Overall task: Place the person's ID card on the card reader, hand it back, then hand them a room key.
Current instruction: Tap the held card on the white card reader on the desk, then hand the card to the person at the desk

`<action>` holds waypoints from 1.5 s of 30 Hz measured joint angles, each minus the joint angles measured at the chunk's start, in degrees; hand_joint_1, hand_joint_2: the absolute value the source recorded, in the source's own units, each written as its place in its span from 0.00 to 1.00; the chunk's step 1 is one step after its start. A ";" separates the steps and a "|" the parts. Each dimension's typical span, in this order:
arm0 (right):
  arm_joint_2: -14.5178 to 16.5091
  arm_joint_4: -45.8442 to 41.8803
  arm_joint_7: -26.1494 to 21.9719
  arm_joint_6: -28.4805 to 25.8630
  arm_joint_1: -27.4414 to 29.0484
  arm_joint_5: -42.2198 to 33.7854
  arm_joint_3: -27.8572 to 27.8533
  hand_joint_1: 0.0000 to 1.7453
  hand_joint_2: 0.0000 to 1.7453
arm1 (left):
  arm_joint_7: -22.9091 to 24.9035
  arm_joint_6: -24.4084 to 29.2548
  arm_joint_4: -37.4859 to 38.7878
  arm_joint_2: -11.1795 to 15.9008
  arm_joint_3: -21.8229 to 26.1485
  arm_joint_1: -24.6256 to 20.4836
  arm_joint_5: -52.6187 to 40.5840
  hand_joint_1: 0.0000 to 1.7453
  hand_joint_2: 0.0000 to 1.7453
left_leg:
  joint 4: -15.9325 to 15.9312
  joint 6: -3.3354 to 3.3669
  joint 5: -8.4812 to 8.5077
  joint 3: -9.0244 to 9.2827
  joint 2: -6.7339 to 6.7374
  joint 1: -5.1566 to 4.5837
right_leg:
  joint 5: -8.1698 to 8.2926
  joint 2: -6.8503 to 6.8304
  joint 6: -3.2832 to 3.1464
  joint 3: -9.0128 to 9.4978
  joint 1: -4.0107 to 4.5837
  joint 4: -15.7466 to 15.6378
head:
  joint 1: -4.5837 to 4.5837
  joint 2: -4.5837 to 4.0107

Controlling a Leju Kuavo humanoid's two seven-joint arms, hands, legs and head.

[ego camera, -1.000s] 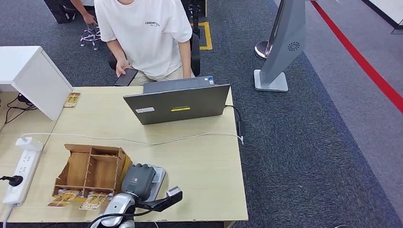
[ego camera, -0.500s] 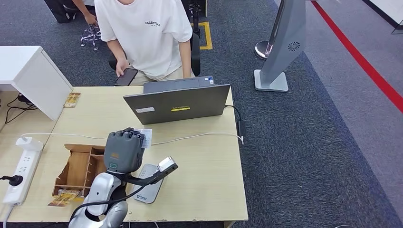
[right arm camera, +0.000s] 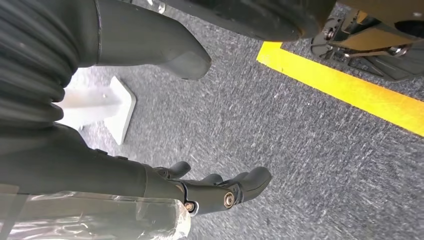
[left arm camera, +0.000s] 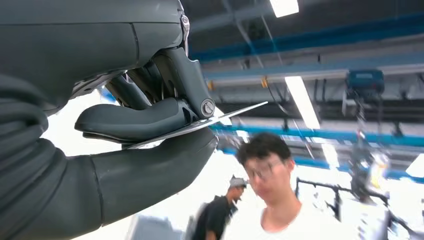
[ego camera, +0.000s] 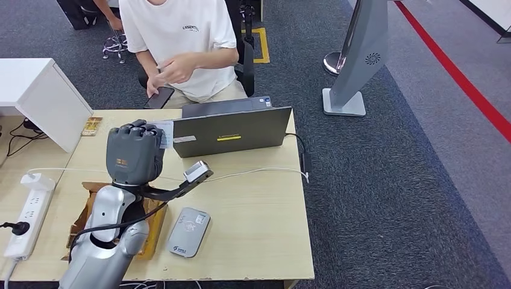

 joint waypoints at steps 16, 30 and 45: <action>0.00 0.04 -0.85 2.44 -1.21 2.40 3.25 0.00 1.00 | 3.61 5.06 41.58 8.95 14.83 -35.90 -9.01 1.00 1.00 | -0.02 -0.51 0.50 -0.37 0.22 0.04 | 0.47 0.33 -0.34 -0.66 0.02 0.38 | -0.17 0.00; 0.00 0.04 -0.58 2.80 -1.30 2.49 4.08 0.00 1.00 | 4.46 4.03 47.45 9.47 15.84 -37.21 -8.94 1.00 1.00 | -0.02 -0.52 0.49 -0.39 0.24 0.04 | 0.47 0.34 -0.34 -0.68 0.02 0.39 | -0.18 0.00; 0.00 0.04 0.26 2.63 -1.32 2.44 4.46 0.00 1.00 | 3.20 5.87 50.70 9.73 17.65 -35.22 -7.80 0.00 1.00 | -0.02 -0.52 0.50 -0.42 0.24 0.04 | 0.47 0.32 -0.34 -0.70 0.02 0.39 | -0.18 0.00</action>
